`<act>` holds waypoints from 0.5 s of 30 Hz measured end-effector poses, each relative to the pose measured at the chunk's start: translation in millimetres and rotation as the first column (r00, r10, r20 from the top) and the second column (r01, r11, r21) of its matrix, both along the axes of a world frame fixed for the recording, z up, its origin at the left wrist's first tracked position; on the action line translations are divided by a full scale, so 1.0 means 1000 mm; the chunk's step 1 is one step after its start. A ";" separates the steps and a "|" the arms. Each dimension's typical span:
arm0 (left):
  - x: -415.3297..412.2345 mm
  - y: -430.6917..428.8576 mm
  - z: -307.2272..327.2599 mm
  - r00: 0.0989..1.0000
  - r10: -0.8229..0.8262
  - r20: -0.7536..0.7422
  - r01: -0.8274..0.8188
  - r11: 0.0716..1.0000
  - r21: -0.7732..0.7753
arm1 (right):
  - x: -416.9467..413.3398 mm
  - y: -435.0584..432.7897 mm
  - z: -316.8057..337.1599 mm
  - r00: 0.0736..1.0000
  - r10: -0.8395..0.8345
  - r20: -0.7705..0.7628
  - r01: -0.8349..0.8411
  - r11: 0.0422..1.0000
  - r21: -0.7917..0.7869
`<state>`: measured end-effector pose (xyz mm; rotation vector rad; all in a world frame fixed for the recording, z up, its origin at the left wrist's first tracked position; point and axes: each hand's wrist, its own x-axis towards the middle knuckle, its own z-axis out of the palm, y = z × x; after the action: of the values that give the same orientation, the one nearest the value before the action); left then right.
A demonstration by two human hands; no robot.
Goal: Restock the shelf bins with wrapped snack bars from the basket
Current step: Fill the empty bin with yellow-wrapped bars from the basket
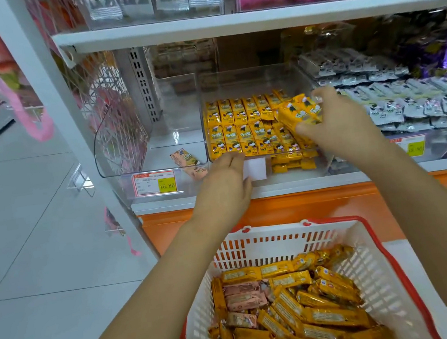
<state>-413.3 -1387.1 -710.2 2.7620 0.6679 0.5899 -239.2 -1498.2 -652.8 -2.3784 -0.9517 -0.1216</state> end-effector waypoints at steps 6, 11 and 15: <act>0.005 0.006 0.001 1.000 -0.008 -0.020 0.009 0.999 0.032 | 0.025 0.050 -0.006 0.996 -0.081 0.023 0.084 0.932 -0.353; 0.010 0.015 0.003 1.000 -0.022 -0.004 0.022 0.999 0.033 | 0.024 0.067 -0.025 0.994 -0.054 -0.092 0.017 0.932 -0.362; 0.015 0.018 0.002 1.000 -0.018 -0.016 0.019 0.997 0.069 | 0.017 0.072 -0.031 0.985 0.030 -0.172 -0.076 0.960 -0.268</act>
<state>-398.8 -1369.4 -708.0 2.8365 0.6363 0.5990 -221.8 -1426.7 -684.1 -2.5605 -1.0050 0.2425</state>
